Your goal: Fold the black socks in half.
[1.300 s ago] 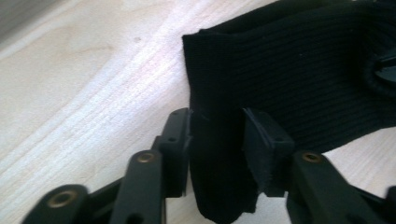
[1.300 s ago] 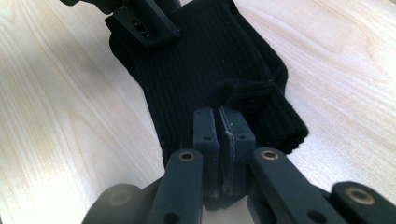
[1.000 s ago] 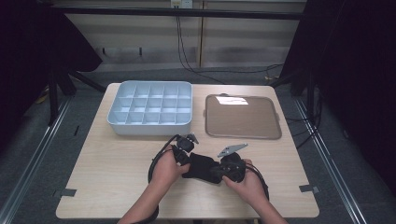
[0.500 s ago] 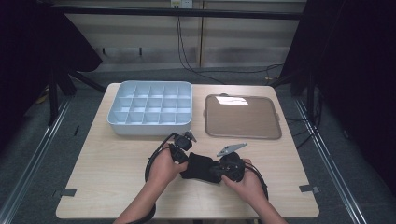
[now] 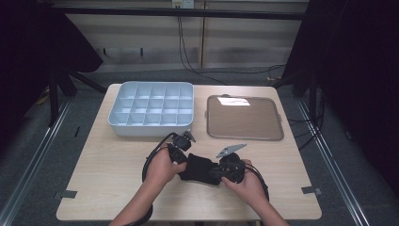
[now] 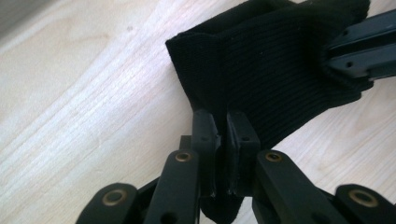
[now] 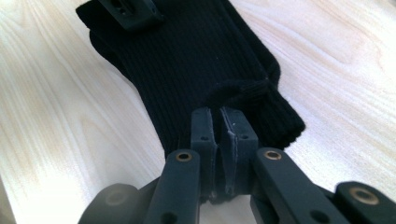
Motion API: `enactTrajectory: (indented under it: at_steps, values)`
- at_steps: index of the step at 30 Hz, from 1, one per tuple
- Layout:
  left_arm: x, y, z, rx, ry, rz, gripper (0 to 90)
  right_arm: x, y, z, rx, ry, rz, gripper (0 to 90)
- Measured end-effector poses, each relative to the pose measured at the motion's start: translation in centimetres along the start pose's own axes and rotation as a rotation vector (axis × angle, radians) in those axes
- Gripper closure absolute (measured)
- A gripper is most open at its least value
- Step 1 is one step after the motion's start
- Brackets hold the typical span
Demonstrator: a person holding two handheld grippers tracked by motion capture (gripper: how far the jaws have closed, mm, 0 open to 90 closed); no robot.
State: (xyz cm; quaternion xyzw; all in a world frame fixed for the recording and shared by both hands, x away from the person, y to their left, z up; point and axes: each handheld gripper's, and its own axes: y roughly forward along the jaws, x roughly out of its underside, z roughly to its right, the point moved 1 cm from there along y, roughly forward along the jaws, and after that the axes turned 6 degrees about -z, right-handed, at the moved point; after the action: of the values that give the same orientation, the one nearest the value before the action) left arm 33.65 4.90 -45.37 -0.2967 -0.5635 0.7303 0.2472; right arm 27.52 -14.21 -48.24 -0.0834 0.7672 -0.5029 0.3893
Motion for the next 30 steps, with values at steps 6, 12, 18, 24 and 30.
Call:
enactTrajectory:
  at_steps: [6, 12, 18, 24, 30]
  values:
    - [0.4, 0.1, -0.7, -0.005, -0.020, -0.012, 83.3, -0.2, -0.8, 0.0, 0.013, -0.011, -0.005, 84.5]
    - [0.3, -0.3, -0.6, -0.011, -0.010, -0.020, 83.2, -0.1, -0.7, 0.3, 0.008, 0.008, -0.014, 85.1]
    - [0.1, -0.8, -0.3, -0.020, -0.003, -0.025, 83.3, 0.0, -0.7, 0.6, 0.012, 0.009, -0.009, 85.1]
    - [0.3, -0.6, -0.6, -0.026, -0.014, -0.039, 83.3, 0.1, -1.1, 0.8, 0.037, -0.005, -0.020, 85.1]
    - [0.4, -1.0, -0.9, -0.033, -0.018, -0.032, 83.2, 0.6, -1.3, 1.5, 0.042, 0.022, -0.023, 84.8]
